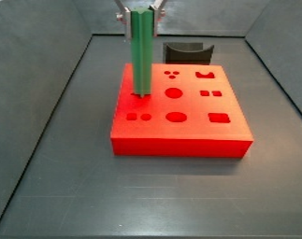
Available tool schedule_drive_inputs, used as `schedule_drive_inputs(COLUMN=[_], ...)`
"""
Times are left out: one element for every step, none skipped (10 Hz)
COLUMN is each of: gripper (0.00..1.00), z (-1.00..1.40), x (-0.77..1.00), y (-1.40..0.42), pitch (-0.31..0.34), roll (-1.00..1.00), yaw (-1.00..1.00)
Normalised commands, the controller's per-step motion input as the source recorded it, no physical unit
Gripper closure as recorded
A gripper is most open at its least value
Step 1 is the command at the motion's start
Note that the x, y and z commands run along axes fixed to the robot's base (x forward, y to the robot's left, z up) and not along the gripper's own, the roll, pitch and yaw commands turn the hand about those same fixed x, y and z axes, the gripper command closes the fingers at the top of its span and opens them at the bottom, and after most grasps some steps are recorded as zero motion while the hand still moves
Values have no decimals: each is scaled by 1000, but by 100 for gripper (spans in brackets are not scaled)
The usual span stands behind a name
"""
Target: Insert the star object.
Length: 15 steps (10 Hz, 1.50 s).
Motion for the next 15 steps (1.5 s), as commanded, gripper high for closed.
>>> schedule_drive_inputs(gripper=[100,100,100,100,100,100,100,100,100,100,100,100,100,100,100], z=[0,0,-29,-6,0,0,0,0,0,-66,-97,-129,-197,-320,-406], x=[-26,0,0,49,0,0,40,54,71,100,134,143,106,26,0], y=[0,-86,-54,-49,-49,-109,-120,-57,0,0,0,0,0,0,0], pitch=[0,0,0,0,0,0,0,0,0,0,0,0,0,0,0], roll=[0,0,34,20,0,0,0,0,0,0,0,0,0,19,79], yaw=[103,137,209,234,11,0,0,0,0,0,0,0,0,0,0])
